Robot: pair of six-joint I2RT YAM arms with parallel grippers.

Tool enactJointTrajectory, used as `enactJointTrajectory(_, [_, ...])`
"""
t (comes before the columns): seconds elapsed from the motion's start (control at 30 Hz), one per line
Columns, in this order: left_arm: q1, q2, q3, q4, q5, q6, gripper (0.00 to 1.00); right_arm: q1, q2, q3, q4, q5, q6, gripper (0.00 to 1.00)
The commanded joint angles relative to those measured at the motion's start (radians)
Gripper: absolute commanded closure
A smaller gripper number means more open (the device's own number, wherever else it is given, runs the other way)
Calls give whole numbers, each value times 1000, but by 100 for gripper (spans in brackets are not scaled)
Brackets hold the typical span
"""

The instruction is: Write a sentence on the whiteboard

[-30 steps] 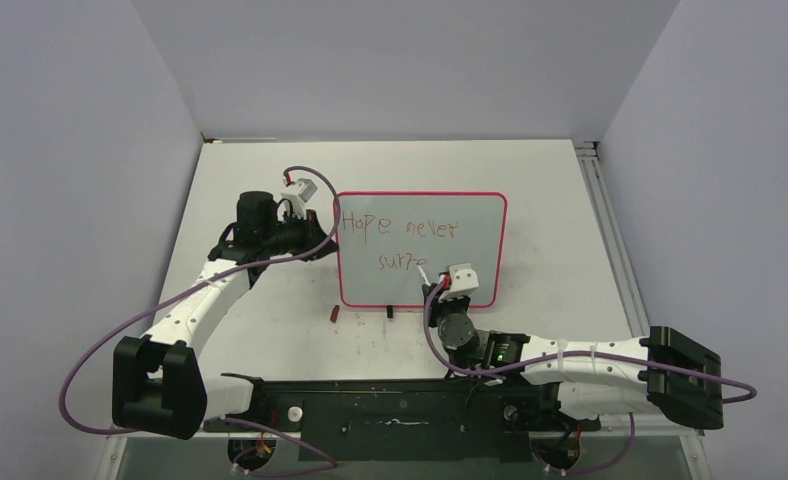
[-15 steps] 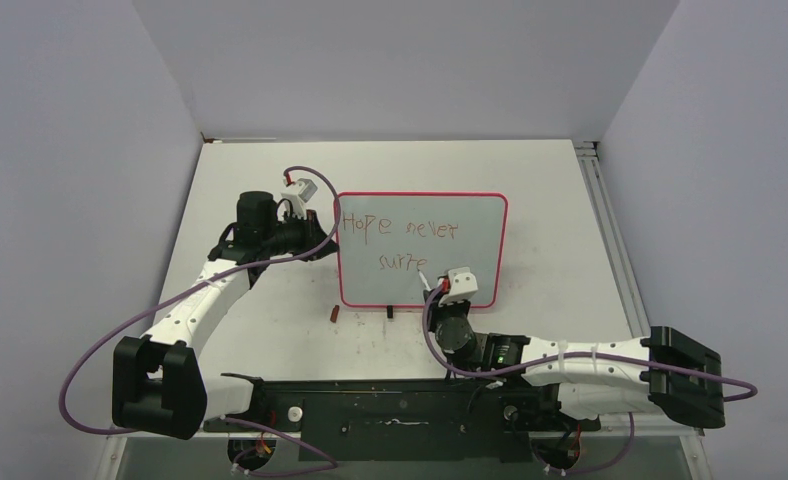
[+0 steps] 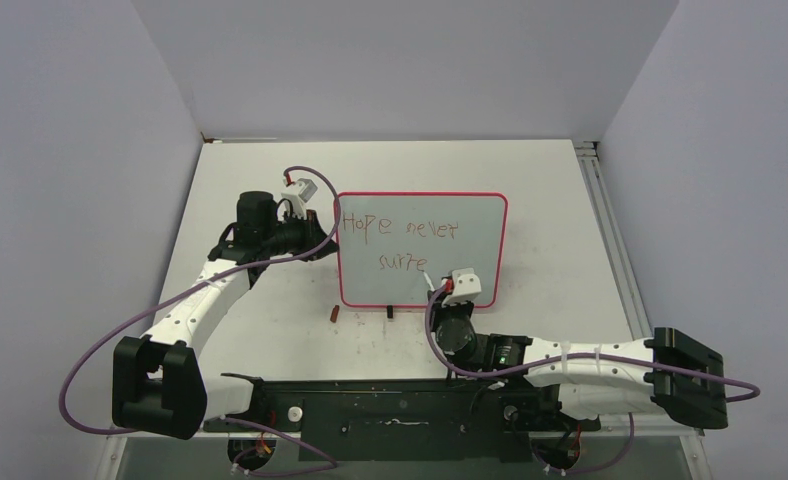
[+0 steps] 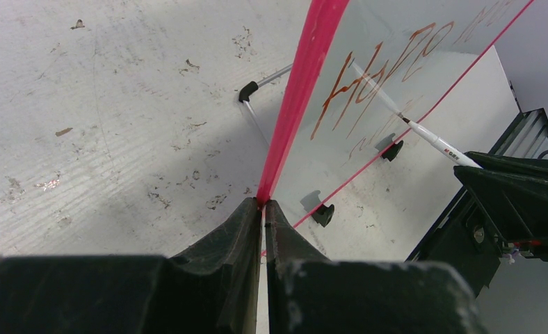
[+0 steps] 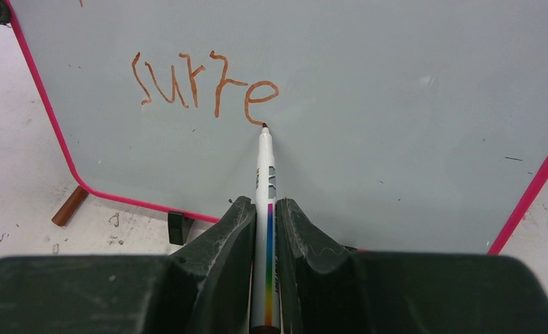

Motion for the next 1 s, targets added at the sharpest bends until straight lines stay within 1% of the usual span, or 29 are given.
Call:
enactJointTrajectory(0.0, [-7,-29,16,25,35,-10,95,-9,-19,0,-47,85,11,95])
enactJointTrajectory(0.23, [-7,-27,16,25,35,-10,95,-8,-38,1,-30,66,-20,95])
enactJointTrajectory(0.5, [-7,-30,17,24,33,-10,95,6,-145,-16,28,34,-81,95])
enactJointTrajectory(0.67, [-7,-28,16,24,34,-12,95,-6,-120,-1,34,54,-106,95])
enactJointTrajectory(0.97, [-6,-26,17,24,35,-12,95,-22,-91,-4,110,40,-147,95])
